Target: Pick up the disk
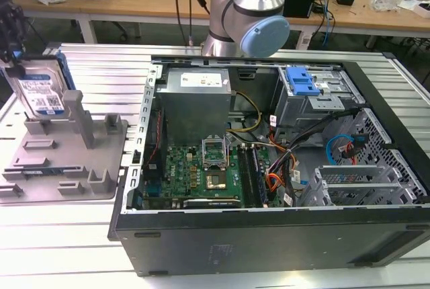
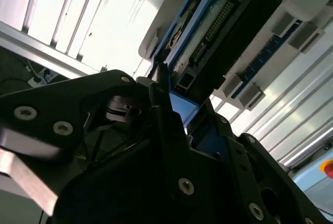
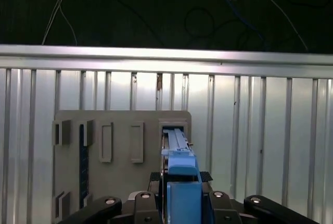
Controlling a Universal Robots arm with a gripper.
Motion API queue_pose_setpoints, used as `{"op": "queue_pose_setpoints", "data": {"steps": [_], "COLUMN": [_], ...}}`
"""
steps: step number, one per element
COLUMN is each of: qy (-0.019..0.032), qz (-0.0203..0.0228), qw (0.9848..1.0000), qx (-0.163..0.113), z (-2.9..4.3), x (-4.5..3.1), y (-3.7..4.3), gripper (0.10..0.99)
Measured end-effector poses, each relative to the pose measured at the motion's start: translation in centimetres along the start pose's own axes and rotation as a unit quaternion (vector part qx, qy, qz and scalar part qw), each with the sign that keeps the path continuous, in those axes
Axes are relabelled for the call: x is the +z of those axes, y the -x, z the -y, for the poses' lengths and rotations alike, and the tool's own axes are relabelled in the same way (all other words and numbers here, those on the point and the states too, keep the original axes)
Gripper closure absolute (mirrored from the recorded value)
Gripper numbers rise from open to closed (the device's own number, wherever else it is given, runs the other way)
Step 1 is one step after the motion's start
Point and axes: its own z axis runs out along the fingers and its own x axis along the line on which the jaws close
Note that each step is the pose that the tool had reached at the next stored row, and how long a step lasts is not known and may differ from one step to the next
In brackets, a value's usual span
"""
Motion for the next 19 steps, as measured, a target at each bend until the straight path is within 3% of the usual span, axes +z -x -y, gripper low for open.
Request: {"op": "queue_pose_setpoints", "data": {"steps": [2,4,6,8,10,19], "qy": [0.0,0.0001,0.0,0.0,0.0001,0.0], "qz": [0.0,0.0,0.0,0.0,0.0,0.0], "qw": [1.0,1.0,1.0,1.0,1.0,1.0], "qx": [0.0,0.0,0.0,0.0,0.0,0.0], "z": [-0.02,-0.04,-0.06,-0.08,-0.1,-0.18], "x": [-1.42,-2.29,-3.87,-4.78,-6.25,-10.65], "y": [-0.05,-0.09,-0.14,-0.18,-0.23,-0.4], "gripper": [0.718,0.718,0.718,0.718,0.718,0.718]}}
